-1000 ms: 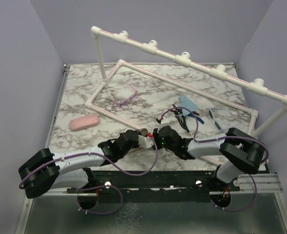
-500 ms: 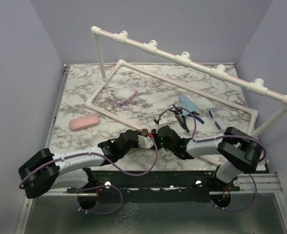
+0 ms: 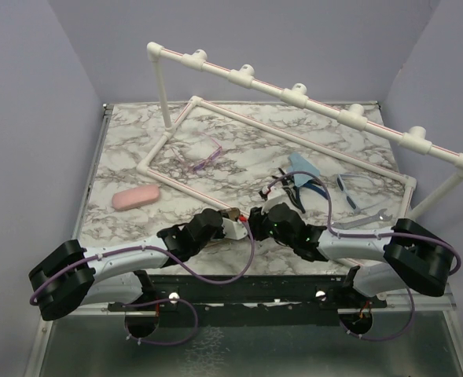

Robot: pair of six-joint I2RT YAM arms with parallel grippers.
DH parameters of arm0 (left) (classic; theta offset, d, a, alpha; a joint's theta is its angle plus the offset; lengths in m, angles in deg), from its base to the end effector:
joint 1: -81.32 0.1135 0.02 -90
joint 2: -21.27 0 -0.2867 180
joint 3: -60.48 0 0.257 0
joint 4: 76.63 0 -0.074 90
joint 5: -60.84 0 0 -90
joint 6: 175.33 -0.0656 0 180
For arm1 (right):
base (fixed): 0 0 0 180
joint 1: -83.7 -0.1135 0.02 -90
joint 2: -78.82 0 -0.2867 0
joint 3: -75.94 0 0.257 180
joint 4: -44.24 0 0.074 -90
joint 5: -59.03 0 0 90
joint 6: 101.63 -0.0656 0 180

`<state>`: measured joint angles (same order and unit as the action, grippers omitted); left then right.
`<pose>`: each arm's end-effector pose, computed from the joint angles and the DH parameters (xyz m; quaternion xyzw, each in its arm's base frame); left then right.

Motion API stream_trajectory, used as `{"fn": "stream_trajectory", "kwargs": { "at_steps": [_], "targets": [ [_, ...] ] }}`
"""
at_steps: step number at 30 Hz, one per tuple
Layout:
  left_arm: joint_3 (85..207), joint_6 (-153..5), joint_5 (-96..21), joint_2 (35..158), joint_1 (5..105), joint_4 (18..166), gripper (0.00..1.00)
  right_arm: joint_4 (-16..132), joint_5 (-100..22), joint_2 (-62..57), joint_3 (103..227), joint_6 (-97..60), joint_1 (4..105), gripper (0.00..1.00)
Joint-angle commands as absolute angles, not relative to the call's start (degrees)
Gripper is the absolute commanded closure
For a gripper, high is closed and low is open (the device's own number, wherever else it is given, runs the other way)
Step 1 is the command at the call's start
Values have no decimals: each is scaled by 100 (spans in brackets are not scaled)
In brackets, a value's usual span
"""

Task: Organize the sunglasses
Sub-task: Place the glasses cleaning cloth in the sunglasses case.

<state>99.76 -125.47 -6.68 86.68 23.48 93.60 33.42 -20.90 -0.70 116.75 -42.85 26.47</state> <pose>0.1492 -0.1902 0.1821 0.6010 0.6401 0.1029 0.4674 0.1671 0.2384 0.1699 -0.1479 0.8417 0.3045 0.4207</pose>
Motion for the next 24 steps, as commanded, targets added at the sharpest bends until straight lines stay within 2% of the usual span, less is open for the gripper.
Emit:
{"fn": "stream_trajectory", "kwargs": {
  "at_steps": [1, 3, 7, 10, 14, 17, 24],
  "targets": [
    [9956, -12631, -907, 8537, 2337, 9430, 100, 3201, -1975, 308, 11465, -3800, 2779, 60],
    [9948, -12669, -989, 8531, 2338, 9406, 100, 2770, -2248, 529, 11214, -3286, 2955, 56],
    [9960, -12680, -1163, 8545, 2349, 9392, 100, 1309, -3127, 593, 10785, -1974, 3476, 40],
    [9965, -12719, -1255, 8550, 2348, 9381, 100, 615, -4114, 221, 10792, -1344, 3785, 36],
    [9956, -12849, -1311, 8529, 2348, 9383, 100, -293, -5361, -321, 10810, -561, 3905, 36],
    [9947, -12875, -1343, 8533, 2357, 9399, 100, -272, -5894, -757, 11083, -435, 3990, 39],
    [9943, -12867, -1422, 8574, 2371, 9384, 100, -1494, -5386, -1658, 11074, -527, 4002, 46]
  ]
}}
